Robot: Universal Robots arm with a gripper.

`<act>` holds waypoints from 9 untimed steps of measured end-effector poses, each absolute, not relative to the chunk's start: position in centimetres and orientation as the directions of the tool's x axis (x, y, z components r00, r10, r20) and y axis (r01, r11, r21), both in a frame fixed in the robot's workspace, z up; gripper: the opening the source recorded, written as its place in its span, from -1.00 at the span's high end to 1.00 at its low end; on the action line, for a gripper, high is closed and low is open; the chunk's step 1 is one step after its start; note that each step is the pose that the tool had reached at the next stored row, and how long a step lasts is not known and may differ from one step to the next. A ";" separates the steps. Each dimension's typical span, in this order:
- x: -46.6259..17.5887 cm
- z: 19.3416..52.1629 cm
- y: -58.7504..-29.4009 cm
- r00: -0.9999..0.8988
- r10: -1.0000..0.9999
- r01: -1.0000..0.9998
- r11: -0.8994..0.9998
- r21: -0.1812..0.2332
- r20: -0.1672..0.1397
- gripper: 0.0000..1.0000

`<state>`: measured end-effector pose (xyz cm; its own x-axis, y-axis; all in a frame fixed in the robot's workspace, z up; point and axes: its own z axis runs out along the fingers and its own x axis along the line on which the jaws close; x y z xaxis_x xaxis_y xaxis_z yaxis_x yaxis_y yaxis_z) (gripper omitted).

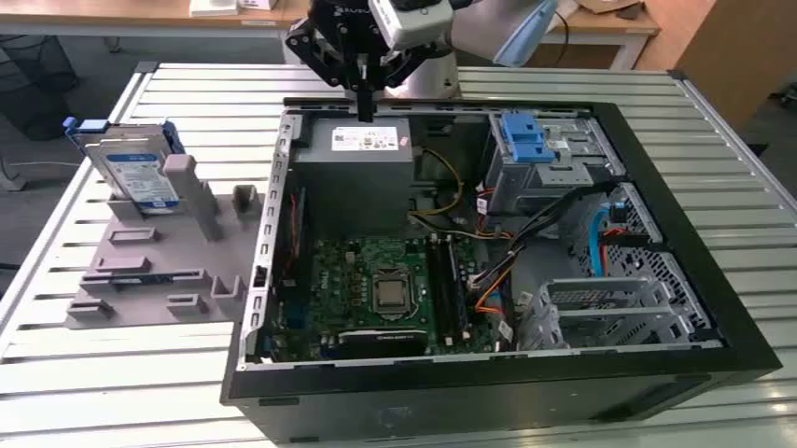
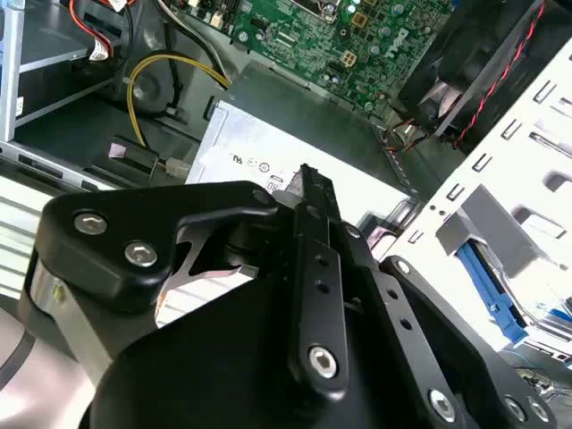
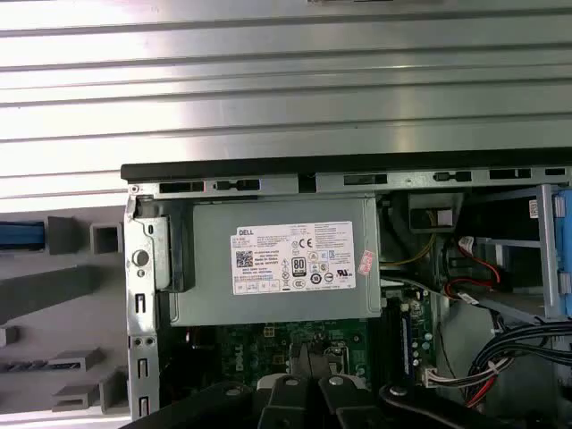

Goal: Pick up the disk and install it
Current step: 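Reach for the disk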

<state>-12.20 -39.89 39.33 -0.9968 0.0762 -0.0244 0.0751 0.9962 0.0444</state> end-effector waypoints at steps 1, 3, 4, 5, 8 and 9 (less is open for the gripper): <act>-12.2 39.3 -39.9 -0.997 0.076 0.075 0.996 0.044 -0.024 0.79; -12.2 39.3 -39.9 -0.997 0.076 0.075 0.996 0.044 -0.024 0.79; -12.2 39.3 -39.9 -0.997 0.076 0.075 0.996 0.044 -0.024 0.79; -12.2 39.3 -39.9 -0.997 0.076 0.075 0.996 0.044 -0.024 0.79; -12.3 39.3 -39.9 -0.997 0.076 0.075 0.996 0.044 -0.024 0.79; -12.3 39.3 -39.9 -0.997 0.076 0.075 0.996 0.044 -0.024 0.79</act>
<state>-12.29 -39.89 39.33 -0.9968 0.0762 -0.0244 0.0751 0.9962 0.0444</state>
